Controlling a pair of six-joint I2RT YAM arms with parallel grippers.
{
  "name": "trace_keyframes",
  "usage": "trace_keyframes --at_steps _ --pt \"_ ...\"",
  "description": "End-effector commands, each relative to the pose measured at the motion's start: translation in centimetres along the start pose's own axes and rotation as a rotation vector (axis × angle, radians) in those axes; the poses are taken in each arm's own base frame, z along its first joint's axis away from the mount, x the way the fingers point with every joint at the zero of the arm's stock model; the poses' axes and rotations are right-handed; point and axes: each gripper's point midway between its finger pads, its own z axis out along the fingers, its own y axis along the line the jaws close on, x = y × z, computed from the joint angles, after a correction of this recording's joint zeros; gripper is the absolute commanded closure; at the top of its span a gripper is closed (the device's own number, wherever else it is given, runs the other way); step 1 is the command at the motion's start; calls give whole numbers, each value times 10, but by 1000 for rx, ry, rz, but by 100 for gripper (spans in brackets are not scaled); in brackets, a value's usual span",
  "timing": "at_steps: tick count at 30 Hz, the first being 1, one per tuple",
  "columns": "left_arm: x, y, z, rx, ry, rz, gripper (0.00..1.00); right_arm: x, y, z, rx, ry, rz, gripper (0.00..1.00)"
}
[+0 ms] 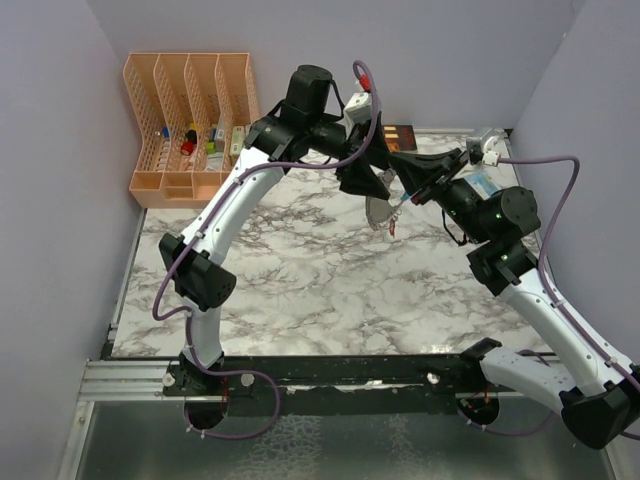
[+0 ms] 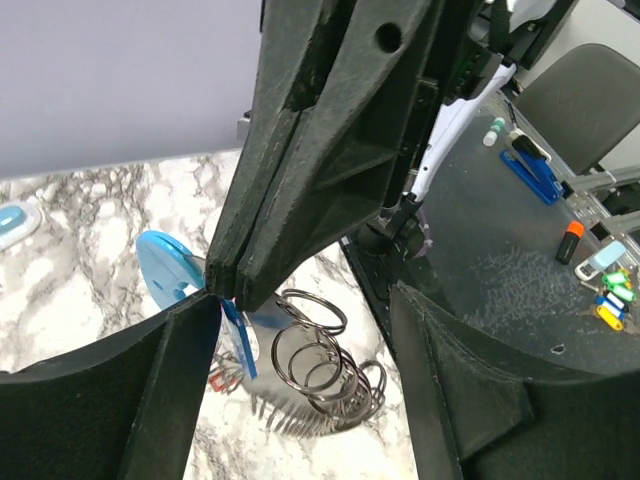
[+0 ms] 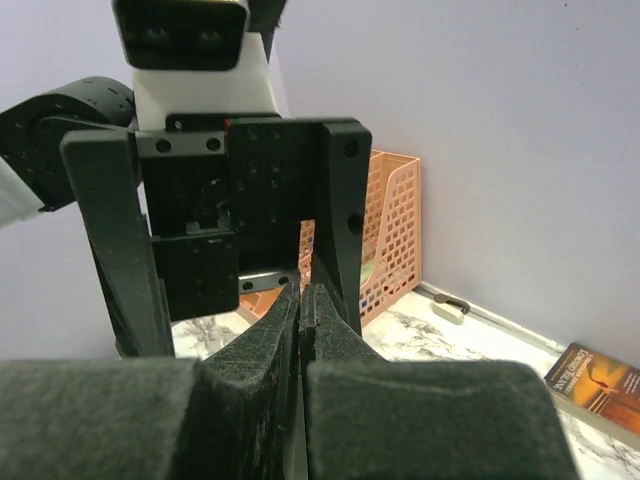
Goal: Put the keys on the keyring
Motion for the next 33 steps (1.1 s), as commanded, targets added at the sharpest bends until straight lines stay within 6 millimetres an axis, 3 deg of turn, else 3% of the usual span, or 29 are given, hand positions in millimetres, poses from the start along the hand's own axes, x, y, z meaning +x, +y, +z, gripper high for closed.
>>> trace_keyframes --at_steps 1,16,23,30,33 --pt "-10 -1 1 -69 3 26 34 -35 6 1 -17 -105 -26 99" --pt "-2 14 -3 -172 50 61 98 -34 6 -12 15 -70 3 99" --pt "-6 23 -13 -264 101 149 100 -32 7 -21 30 -43 28 98" --pt "6 35 -25 -358 189 206 100 -42 2 -36 94 -41 48 77" --pt "10 37 -29 -380 214 219 100 -43 2 -38 106 -26 60 73"
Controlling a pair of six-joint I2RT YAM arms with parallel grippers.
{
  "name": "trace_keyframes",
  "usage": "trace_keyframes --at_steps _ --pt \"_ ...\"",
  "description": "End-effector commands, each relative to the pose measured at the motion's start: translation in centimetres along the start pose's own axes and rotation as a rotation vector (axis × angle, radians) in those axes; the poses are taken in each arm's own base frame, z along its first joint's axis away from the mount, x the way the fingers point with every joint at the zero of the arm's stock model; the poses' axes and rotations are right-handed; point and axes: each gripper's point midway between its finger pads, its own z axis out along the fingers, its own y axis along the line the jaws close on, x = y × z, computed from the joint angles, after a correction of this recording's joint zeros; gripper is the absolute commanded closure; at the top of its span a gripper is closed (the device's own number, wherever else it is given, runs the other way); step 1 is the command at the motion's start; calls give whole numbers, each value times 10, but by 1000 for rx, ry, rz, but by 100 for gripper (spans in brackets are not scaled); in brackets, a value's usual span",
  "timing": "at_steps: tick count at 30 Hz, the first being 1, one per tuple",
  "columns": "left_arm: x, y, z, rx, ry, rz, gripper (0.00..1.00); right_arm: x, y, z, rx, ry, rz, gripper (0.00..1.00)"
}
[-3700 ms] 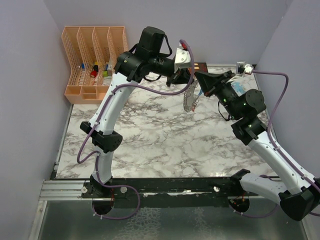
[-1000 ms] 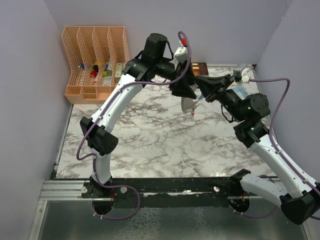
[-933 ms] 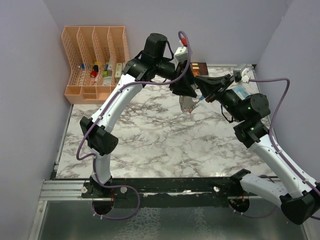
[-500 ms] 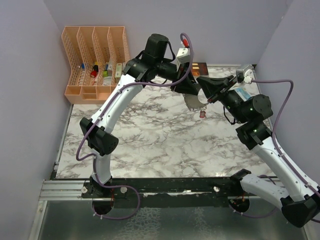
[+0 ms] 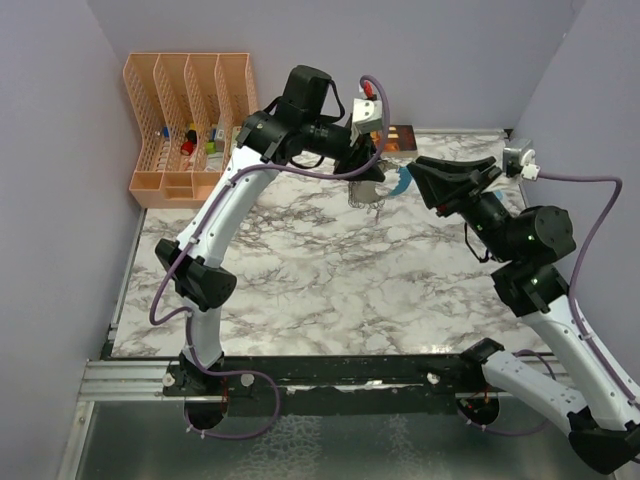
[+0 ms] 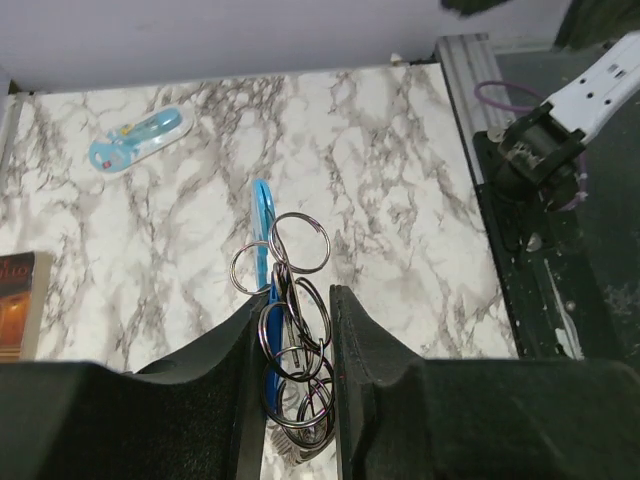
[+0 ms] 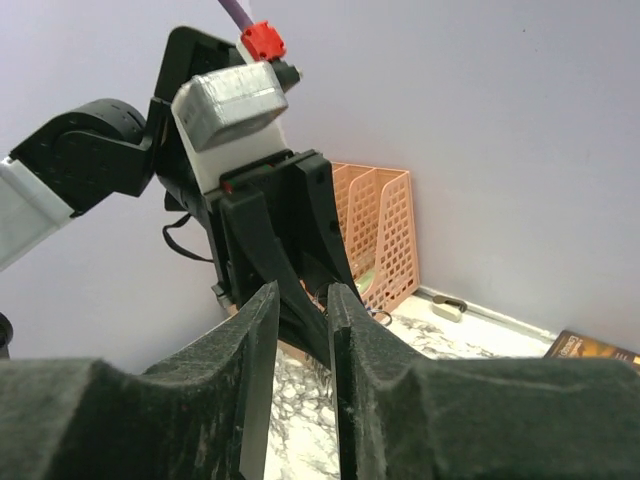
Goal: Put the keys on the keyring
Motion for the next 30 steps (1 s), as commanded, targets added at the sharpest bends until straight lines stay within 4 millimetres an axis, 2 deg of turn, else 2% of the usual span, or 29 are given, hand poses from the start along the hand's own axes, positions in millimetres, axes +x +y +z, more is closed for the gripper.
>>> trace_keyframes --at_steps 1,3,7,12,17,25,30 --pt "-2 7 -14 -87 51 93 100 -7 -3 -3 48 25 28 72" --pt "1 9 -16 -104 69 108 100 0 -5 -1 54 74 31 73" --pt "2 10 -19 -121 94 145 100 29 -11 8 70 229 37 76" --pt "3 3 -23 -101 110 187 100 38 -17 9 100 264 51 81" --pt "0 -8 -26 -59 106 237 100 61 -21 15 111 373 75 82" --pt "-3 -22 -29 -2 97 302 100 76 -17 19 81 439 105 80" --pt "-4 -31 -31 34 93 337 100 73 -15 20 61 433 96 80"
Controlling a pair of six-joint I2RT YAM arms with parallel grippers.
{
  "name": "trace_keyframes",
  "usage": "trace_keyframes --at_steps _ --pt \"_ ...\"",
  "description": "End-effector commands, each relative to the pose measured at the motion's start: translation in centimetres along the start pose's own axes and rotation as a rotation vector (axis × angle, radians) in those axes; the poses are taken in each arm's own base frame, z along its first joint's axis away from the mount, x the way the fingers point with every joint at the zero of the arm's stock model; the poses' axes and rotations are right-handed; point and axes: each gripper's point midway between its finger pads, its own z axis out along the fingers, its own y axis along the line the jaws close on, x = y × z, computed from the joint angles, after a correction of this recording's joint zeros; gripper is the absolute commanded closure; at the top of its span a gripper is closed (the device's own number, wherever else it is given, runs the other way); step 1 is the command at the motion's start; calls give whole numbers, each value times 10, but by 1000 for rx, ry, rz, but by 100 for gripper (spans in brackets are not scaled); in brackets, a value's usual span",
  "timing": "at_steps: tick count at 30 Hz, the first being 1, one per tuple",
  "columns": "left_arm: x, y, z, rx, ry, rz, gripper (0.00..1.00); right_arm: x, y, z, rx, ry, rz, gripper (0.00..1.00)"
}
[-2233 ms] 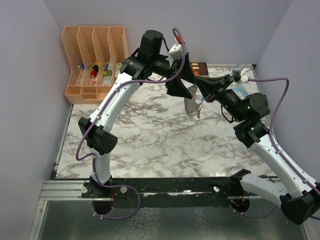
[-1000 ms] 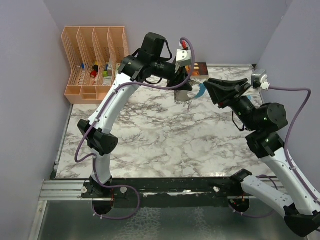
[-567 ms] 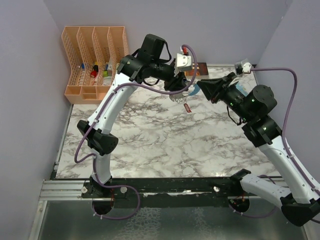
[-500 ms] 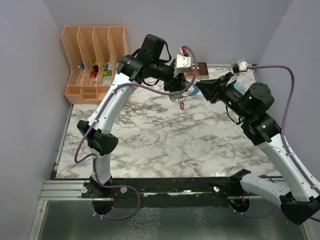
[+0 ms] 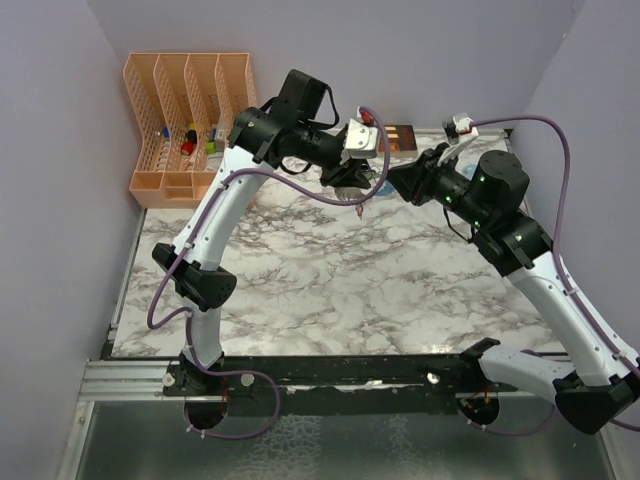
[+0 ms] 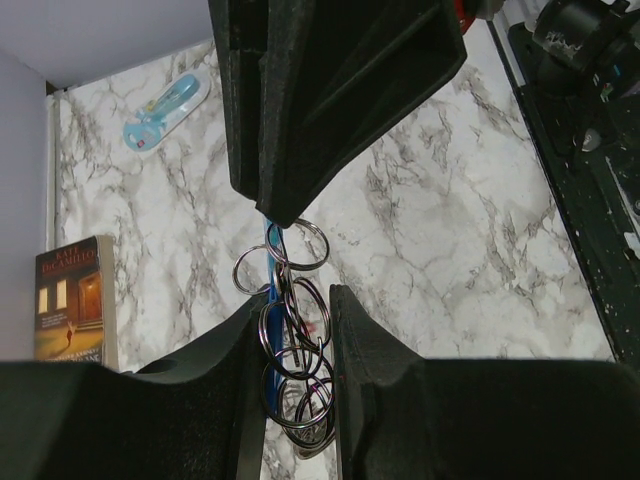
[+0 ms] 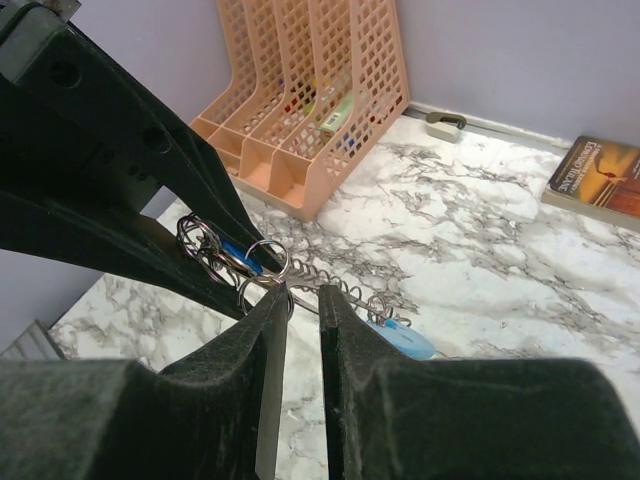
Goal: Put the keys on the keyring
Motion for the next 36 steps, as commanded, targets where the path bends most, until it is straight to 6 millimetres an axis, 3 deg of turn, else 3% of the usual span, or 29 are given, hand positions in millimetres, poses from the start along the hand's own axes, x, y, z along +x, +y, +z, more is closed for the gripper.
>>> trace_keyframes --at_steps 1,10,14,27,36 --pt "-32 -21 -15 39 -72 124 100 -9 11 -3 -56 -2 -14 81" --pt "-33 -21 -15 42 -74 145 100 1 26 2 -161 46 -14 84" --pt "-34 -19 -16 34 -70 157 100 4 28 2 -173 61 -17 98" --pt "-31 -13 -17 6 -52 159 100 -10 16 -16 -70 -22 -16 99" --pt "-25 -13 -15 22 -41 189 100 -7 31 -24 -149 33 -43 99"
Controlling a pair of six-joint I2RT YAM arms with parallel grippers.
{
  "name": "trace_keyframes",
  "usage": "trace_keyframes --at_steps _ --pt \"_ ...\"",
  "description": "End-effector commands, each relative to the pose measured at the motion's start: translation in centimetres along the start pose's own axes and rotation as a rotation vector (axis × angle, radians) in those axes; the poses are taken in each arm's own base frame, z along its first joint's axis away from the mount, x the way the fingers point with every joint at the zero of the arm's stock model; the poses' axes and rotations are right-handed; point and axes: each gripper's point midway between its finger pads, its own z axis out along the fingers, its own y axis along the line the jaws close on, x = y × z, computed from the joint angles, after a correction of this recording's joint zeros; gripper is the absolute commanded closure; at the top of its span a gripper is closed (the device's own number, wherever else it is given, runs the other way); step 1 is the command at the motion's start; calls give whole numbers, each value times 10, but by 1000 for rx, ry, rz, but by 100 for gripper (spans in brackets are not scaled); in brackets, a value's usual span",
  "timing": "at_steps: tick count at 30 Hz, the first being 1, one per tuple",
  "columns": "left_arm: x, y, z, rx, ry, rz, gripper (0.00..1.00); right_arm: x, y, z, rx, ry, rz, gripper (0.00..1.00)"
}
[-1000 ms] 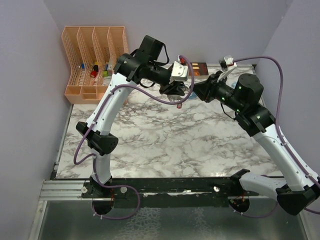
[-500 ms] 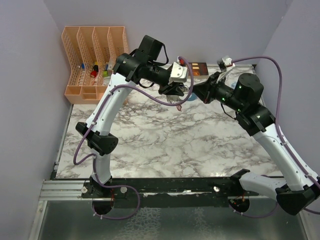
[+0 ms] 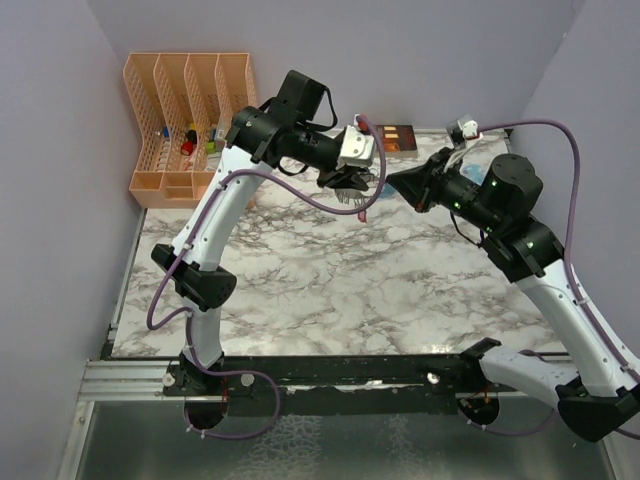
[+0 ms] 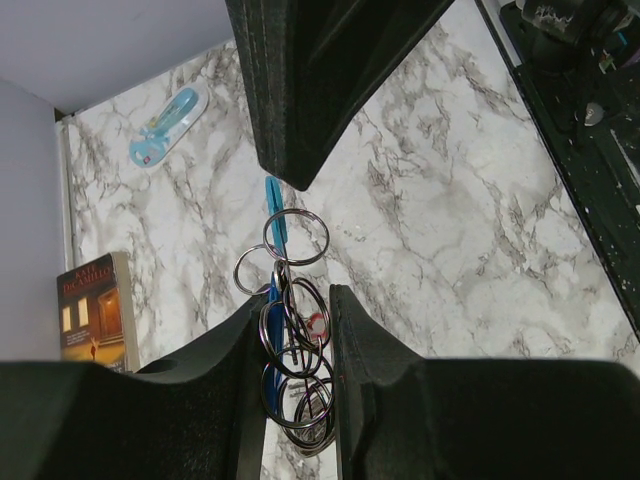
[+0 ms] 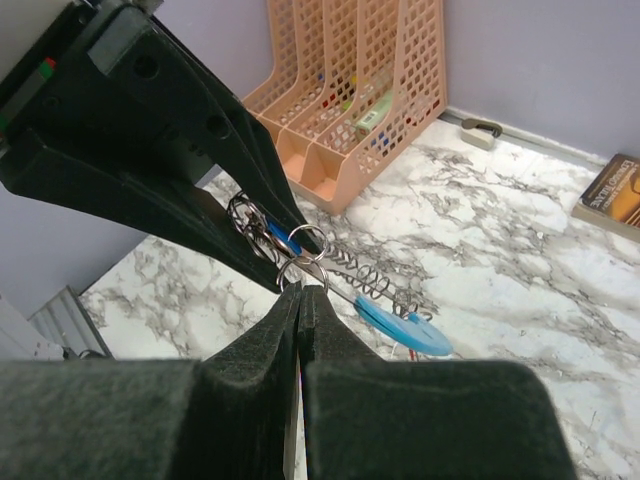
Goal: Put the keys on the keyring
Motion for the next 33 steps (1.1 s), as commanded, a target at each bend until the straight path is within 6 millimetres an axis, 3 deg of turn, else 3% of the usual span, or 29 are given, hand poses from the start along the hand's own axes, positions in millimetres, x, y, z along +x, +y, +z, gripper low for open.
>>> trace_keyframes --at_steps 1,2,3,5,6,14,23,33 --pt "-24 -5 -11 -8 -40 100 100 5 13 -4 -66 61 -12 99" --pt "-25 -10 -11 13 -53 116 100 8 15 -3 -78 81 -10 99" --pt "-26 -14 -10 33 -61 142 100 13 15 -2 -85 99 -10 93" --pt "-26 -21 -10 66 -75 179 100 18 17 0 -106 120 -14 68" --pt "-25 -25 -11 80 -76 194 100 17 19 0 -119 123 -18 64" --pt "-12 -29 -10 93 -42 233 100 14 33 -7 -198 192 -46 67" --pt "-20 -31 -12 97 -70 265 100 20 32 -15 -215 230 -74 69" --pt "-35 -43 -20 101 -109 260 100 21 29 -6 -255 225 -101 69"
